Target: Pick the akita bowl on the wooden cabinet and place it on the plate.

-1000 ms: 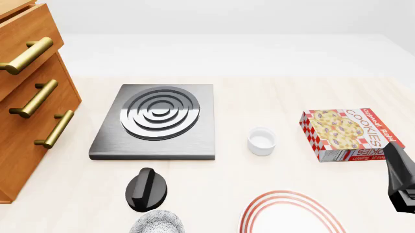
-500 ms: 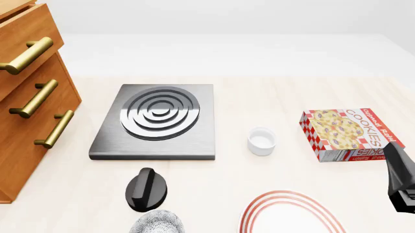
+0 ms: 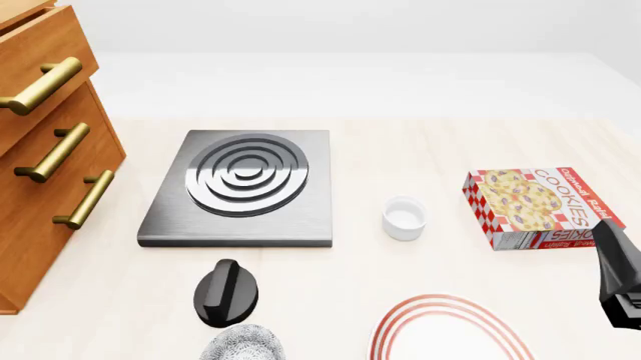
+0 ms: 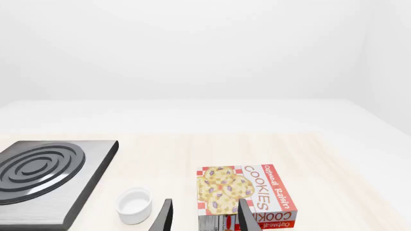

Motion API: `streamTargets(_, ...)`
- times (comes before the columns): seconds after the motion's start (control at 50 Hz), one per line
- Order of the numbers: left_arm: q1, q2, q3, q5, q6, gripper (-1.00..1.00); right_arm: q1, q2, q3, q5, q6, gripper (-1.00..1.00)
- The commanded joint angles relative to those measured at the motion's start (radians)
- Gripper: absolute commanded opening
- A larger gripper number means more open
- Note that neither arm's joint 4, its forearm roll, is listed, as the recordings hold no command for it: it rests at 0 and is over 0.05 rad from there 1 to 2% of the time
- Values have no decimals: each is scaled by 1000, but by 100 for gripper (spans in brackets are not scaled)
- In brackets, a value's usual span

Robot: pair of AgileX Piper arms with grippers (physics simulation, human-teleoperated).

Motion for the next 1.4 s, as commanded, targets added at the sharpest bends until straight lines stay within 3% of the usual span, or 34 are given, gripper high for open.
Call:
streamTargets(0.02,-48,8,-10,2,17,-100,0,-1,0,1,0,100)
streamTargets(0.72,-182,73,-41,7,63,-100,0,-1,0,1,0,100)
streamTargets(0.9,-256,81,-44,26,82,-100,0,-1,0,1,0,100)
streamTargets(1.4,-378,90,-32,58,43,-100,0,-1,0,1,0,100)
